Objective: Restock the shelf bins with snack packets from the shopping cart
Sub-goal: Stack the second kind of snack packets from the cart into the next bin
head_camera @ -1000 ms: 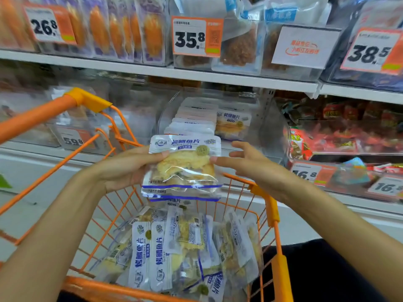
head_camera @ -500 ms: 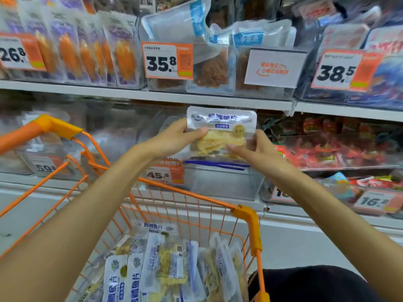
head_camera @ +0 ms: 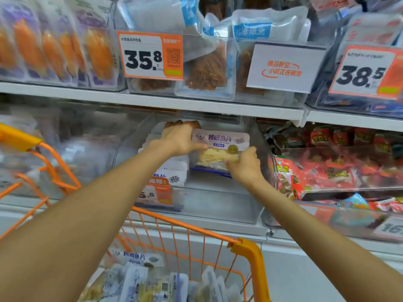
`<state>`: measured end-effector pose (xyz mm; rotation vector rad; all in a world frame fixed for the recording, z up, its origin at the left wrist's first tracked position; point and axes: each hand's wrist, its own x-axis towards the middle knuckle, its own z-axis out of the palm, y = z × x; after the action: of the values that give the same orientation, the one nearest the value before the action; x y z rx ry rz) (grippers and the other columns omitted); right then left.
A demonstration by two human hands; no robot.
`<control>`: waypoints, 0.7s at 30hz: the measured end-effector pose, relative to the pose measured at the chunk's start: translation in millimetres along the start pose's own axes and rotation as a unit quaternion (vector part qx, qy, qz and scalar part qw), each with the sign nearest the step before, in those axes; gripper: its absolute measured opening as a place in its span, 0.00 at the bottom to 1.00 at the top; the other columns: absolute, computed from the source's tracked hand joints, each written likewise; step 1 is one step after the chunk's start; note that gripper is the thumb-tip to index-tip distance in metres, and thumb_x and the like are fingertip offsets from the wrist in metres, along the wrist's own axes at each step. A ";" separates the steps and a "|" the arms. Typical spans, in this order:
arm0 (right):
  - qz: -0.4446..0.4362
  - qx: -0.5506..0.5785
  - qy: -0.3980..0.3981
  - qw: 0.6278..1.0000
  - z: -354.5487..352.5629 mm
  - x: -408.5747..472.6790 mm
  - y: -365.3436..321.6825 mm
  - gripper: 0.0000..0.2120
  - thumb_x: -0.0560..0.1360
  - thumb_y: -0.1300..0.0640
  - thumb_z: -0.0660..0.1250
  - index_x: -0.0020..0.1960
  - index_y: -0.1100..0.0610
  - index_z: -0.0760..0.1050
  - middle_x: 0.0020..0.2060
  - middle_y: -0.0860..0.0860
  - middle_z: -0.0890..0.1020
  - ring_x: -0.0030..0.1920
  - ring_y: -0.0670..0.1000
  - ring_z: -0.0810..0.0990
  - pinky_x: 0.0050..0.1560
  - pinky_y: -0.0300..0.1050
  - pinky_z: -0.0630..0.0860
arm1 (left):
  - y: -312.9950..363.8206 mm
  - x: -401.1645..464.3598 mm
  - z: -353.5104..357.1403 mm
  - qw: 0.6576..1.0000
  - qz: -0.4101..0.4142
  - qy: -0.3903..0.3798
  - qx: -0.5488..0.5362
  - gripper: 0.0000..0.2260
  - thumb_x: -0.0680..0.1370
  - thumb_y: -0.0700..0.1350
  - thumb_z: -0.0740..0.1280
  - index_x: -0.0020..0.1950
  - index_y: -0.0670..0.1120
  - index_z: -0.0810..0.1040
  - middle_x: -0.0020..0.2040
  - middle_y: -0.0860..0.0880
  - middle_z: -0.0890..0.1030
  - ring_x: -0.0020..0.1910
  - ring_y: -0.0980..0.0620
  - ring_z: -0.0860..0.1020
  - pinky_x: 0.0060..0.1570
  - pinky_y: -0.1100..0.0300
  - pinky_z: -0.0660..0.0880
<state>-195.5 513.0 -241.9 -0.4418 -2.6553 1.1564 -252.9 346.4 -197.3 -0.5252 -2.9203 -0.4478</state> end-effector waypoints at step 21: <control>0.051 -0.120 -0.081 0.988 70.6 100.8 40.8 0.26 0.72 0.49 0.67 0.67 0.58 0.69 0.60 0.58 0.76 0.58 0.59 0.77 0.50 0.46 0.75 | 8.6 45.0 63.9 0.962 -0.013 0.018 0.271 0.29 0.78 0.51 0.65 0.76 0.48 0.58 0.74 0.44 0.60 0.74 0.43 0.58 0.70 0.48 0.58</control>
<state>-303.6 527.4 -311.9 -0.5505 -2.9609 0.9388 -297.0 388.4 -247.1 -0.3892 -2.8345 0.3353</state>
